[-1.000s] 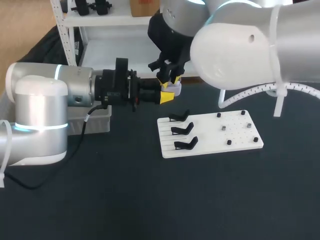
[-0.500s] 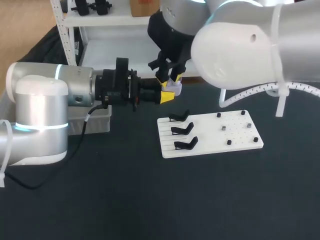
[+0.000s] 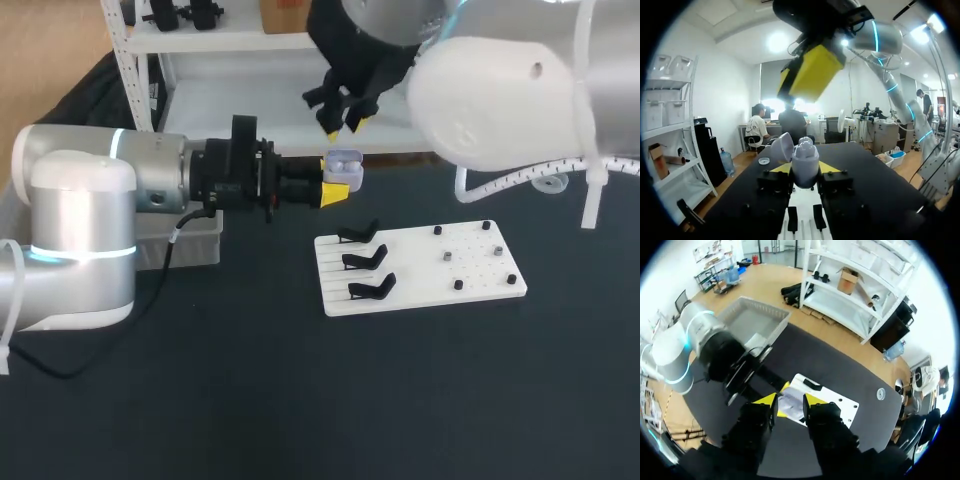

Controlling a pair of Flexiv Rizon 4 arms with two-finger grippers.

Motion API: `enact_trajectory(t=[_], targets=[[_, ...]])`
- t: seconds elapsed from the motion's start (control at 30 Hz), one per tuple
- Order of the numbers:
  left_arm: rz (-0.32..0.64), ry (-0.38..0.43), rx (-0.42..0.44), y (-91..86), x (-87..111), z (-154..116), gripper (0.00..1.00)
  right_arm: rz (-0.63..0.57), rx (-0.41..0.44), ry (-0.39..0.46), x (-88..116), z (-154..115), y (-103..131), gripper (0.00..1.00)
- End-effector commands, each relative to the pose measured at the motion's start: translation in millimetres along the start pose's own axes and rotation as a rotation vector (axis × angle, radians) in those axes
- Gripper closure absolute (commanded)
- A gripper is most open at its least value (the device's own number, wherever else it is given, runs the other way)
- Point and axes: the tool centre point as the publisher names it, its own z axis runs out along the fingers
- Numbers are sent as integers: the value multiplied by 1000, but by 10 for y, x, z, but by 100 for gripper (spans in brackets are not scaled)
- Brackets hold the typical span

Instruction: Pick up each earbud case from the left stands, insert the matching earbuds, close the lid, and place the case in the box.

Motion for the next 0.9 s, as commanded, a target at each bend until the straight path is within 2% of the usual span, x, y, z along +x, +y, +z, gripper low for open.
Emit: enact_trajectory(t=[0.03, 0.17, 0.37, 0.9], targets=[[0, -2, -1, -2, 3, -4, 100, 29, 31, -32, -129, 217, -137, 66], [0, -2, -1, -2, 3, -4, 100, 67, 64, -5, -205, 419, -307, 65], [0, -2, -1, -2, 3, -4, 100, 88, 74, 22, -140, 567, -367, 66], [0, -2, -1, -2, 3, -4, 100, 111, 31, 43, 261, 378, -268, 67]])
